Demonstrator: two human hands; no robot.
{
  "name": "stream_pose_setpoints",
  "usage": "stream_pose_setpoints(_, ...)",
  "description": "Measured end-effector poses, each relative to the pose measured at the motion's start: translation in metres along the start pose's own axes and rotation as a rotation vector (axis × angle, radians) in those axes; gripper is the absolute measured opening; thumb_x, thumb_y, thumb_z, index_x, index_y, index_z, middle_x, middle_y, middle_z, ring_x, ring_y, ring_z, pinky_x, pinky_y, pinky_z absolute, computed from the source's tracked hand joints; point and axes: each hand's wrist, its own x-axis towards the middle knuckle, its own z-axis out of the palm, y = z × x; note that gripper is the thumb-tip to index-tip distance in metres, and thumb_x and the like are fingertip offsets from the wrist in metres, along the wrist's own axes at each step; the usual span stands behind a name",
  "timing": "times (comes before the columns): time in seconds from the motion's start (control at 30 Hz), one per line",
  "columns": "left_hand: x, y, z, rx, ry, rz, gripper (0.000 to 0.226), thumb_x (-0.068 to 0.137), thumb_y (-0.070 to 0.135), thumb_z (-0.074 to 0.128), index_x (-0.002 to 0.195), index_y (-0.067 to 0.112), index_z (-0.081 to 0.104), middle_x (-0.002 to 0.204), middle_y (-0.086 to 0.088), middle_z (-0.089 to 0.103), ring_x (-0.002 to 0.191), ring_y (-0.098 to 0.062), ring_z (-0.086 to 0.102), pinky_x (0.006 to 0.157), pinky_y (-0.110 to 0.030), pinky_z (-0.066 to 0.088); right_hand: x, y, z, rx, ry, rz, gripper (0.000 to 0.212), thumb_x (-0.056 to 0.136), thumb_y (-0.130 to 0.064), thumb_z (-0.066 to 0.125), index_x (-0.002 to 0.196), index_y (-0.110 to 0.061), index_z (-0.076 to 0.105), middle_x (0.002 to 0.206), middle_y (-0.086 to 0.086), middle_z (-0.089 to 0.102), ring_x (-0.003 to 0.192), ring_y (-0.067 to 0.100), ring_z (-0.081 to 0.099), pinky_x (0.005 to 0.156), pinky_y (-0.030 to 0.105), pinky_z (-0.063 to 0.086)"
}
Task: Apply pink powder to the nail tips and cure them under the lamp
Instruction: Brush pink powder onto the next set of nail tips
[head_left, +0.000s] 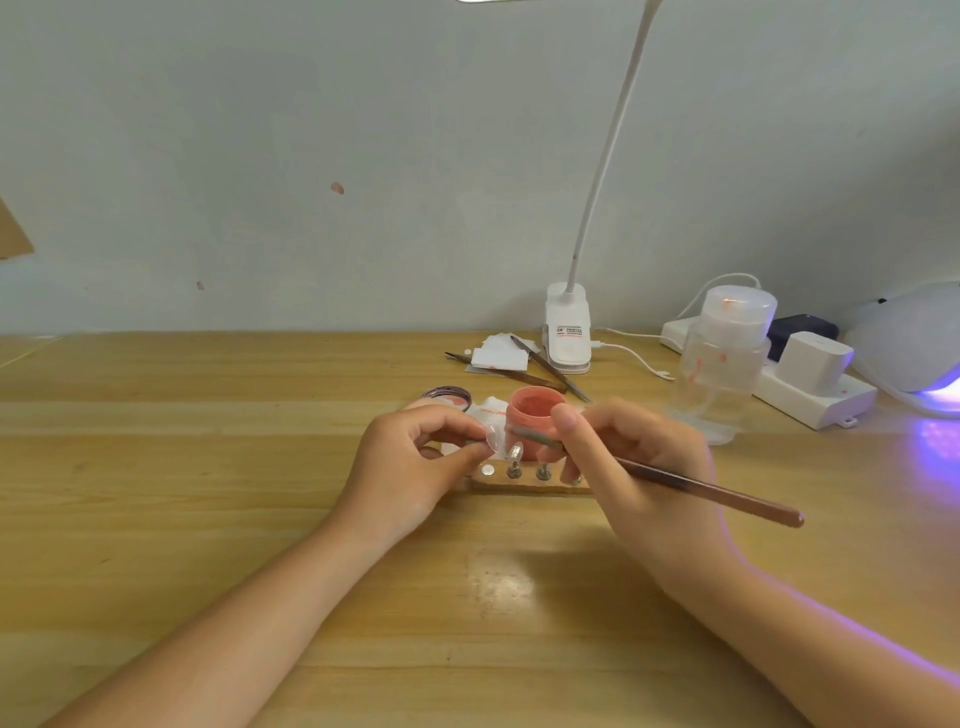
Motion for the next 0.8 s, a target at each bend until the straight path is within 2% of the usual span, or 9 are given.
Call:
stream_pose_setpoints(0.07, 0.0, 0.0, 0.0, 0.007, 0.001, -0.002, 0.027, 0.069, 0.0, 0.074, 0.064, 0.025, 0.066, 0.069, 0.012, 0.066, 0.066, 0.0, 0.059, 0.061, -0.025, 0.042, -0.001, 0.002, 0.002, -0.084, -0.008, -0.02, 0.027, 0.085, -0.031, 0.06, 0.063, -0.017, 0.066, 0.054, -0.013, 0.061, 0.051, 0.001, 0.056, 0.051, 0.009, 0.04)
stream_pose_setpoints(0.13, 0.0, -0.001, 0.0, 0.01, -0.008, -0.005, 0.026, 0.07, 0.001, 0.074, 0.065, 0.025, 0.067, 0.065, 0.015, 0.067, 0.062, 0.001, 0.059, 0.058, -0.019, 0.043, 0.0, 0.004, 0.004, -0.172, -0.012, -0.068, 0.025, 0.085, -0.032, 0.058, 0.067, -0.018, 0.068, 0.055, -0.016, 0.06, 0.053, 0.002, 0.058, 0.051, 0.011, 0.042)
stream_pose_setpoints(0.2, 0.0, 0.0, 0.0, 0.01, -0.007, -0.004, 0.023, 0.069, 0.002, 0.074, 0.065, 0.023, 0.068, 0.064, 0.014, 0.068, 0.06, 0.001, 0.06, 0.057, -0.014, 0.044, 0.001, 0.005, 0.006, -0.27, -0.031, -0.114, 0.03, 0.085, -0.037, 0.059, 0.072, -0.012, 0.07, 0.061, -0.011, 0.065, 0.057, 0.007, 0.061, 0.052, 0.02, 0.047)
stream_pose_setpoints(0.27, 0.0, -0.001, 0.0, -0.004, -0.006, -0.01, 0.022, 0.069, 0.002, 0.075, 0.065, 0.022, 0.067, 0.064, 0.014, 0.068, 0.059, 0.001, 0.06, 0.056, -0.014, 0.045, -0.001, 0.007, 0.004, -0.295, -0.067, -0.12, 0.038, 0.085, -0.043, 0.059, 0.069, -0.011, 0.069, 0.061, -0.004, 0.066, 0.056, 0.012, 0.061, 0.052, 0.031, 0.047)
stream_pose_setpoints(0.33, 0.0, -0.001, 0.001, -0.012, -0.005, -0.023, 0.024, 0.069, 0.0, 0.074, 0.065, 0.022, 0.066, 0.063, 0.015, 0.068, 0.059, 0.001, 0.06, 0.057, -0.017, 0.045, -0.003, 0.008, 0.002, -0.293, -0.113, -0.13, 0.042, 0.087, -0.043, 0.057, 0.064, -0.01, 0.067, 0.057, -0.001, 0.063, 0.052, 0.013, 0.058, 0.05, 0.034, 0.046)
stream_pose_setpoints(0.4, 0.0, -0.001, 0.002, -0.008, -0.014, -0.025, 0.025, 0.069, -0.001, 0.074, 0.064, 0.022, 0.066, 0.062, 0.017, 0.067, 0.059, 0.002, 0.059, 0.057, -0.017, 0.045, -0.004, 0.009, 0.001, -0.262, -0.102, -0.148, 0.037, 0.089, -0.036, 0.052, 0.064, -0.012, 0.064, 0.057, -0.004, 0.063, 0.053, 0.007, 0.058, 0.05, 0.028, 0.047)
stream_pose_setpoints(0.5, 0.001, 0.0, 0.002, -0.011, -0.025, -0.014, 0.024, 0.068, -0.001, 0.074, 0.064, 0.021, 0.065, 0.061, 0.015, 0.066, 0.058, 0.001, 0.059, 0.058, -0.017, 0.045, -0.001, 0.01, 0.004, -0.212, -0.035, -0.152, 0.028, 0.09, -0.032, 0.052, 0.074, -0.015, 0.067, 0.058, -0.021, 0.059, 0.058, -0.004, 0.058, 0.054, 0.012, 0.044)
stream_pose_setpoints(0.63, 0.001, 0.0, 0.002, -0.025, -0.038, -0.007, 0.022, 0.068, -0.001, 0.074, 0.065, 0.019, 0.065, 0.061, 0.013, 0.066, 0.06, -0.001, 0.06, 0.059, -0.018, 0.045, -0.002, 0.013, 0.004, -0.179, -0.071, -0.131, 0.029, 0.091, -0.024, 0.053, 0.072, -0.009, 0.07, 0.063, -0.016, 0.062, 0.058, -0.004, 0.059, 0.056, 0.009, 0.043)
stream_pose_setpoints(0.8, 0.002, -0.002, 0.002, -0.031, -0.051, -0.01, 0.02, 0.068, 0.0, 0.074, 0.066, 0.018, 0.065, 0.061, 0.014, 0.066, 0.06, 0.001, 0.059, 0.059, -0.015, 0.045, -0.001, 0.009, 0.002, -0.162, -0.047, -0.125, 0.035, 0.09, -0.036, 0.048, 0.068, -0.016, 0.067, 0.06, -0.02, 0.059, 0.06, -0.002, 0.059, 0.057, 0.008, 0.041)
